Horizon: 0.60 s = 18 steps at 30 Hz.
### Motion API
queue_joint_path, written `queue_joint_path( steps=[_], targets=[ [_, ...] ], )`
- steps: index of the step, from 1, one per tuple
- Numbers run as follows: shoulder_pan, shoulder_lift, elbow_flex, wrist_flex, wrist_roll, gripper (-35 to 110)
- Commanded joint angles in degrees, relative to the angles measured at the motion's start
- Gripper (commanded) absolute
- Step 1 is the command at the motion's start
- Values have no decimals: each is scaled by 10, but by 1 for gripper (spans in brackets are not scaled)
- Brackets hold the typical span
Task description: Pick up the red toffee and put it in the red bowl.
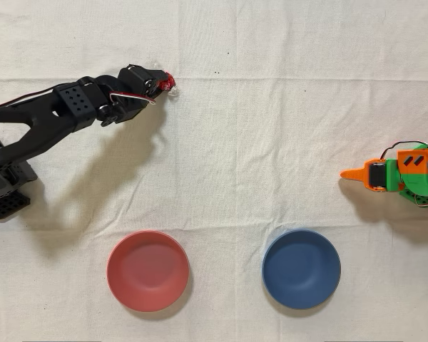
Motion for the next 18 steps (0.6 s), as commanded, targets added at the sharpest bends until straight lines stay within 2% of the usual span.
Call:
queue_joint_path(
  steps=[1,18],
  targets=[
    [4,89,13,21,4,5],
    [101,362,101,160,-23,5]
  ],
)
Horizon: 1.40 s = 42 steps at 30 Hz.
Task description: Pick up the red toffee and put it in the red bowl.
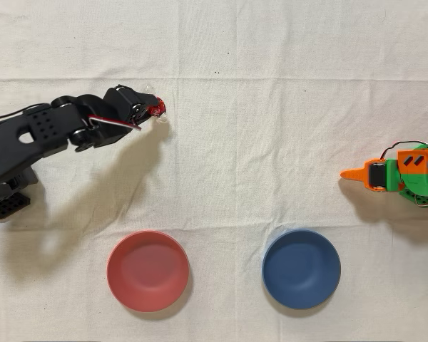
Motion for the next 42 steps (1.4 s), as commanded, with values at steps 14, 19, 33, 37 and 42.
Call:
queue_joint_path(
  steps=[14,19,33,37,42],
  targets=[
    [225,188,-40,103,-63,5],
    [311,172,-75,104,-90,5],
    [454,166,-93,92,-132,5],
    [478,157,-91,82,-135,5],
    [508,141,-93,73,-138,5]
  ],
)
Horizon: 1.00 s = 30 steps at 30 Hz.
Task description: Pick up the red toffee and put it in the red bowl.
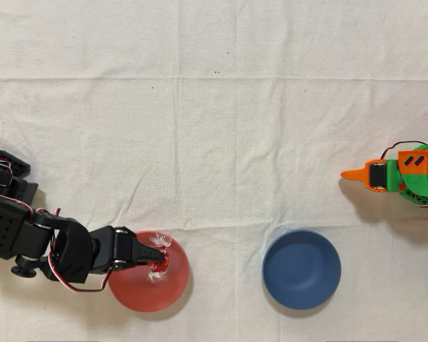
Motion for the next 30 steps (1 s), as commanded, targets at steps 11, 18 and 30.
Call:
queue_joint_path(
  steps=[11,18,30],
  targets=[
    [66,5,-28,4,-12,5],
    [74,8,-5,2,-7,5],
    [74,2,13,-18,1,18]
  ],
)
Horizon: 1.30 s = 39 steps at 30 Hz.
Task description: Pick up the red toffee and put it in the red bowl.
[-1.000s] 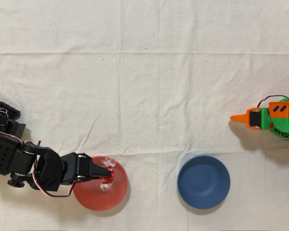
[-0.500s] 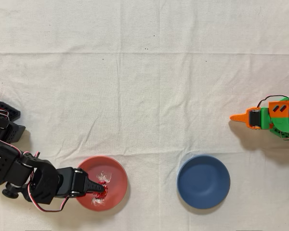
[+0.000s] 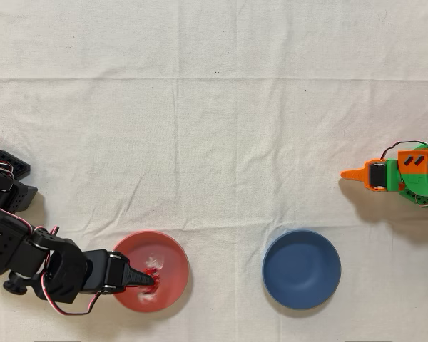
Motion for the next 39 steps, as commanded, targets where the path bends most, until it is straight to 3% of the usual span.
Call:
queue_joint_path(
  steps=[1,12,24,39],
  targets=[
    [1,9,-2,-10,-3,19],
    [0,13,1,-6,-9,26],
    [-19,57,-32,42,33,22],
    [-207,205,-58,135,166,6]
  ],
)
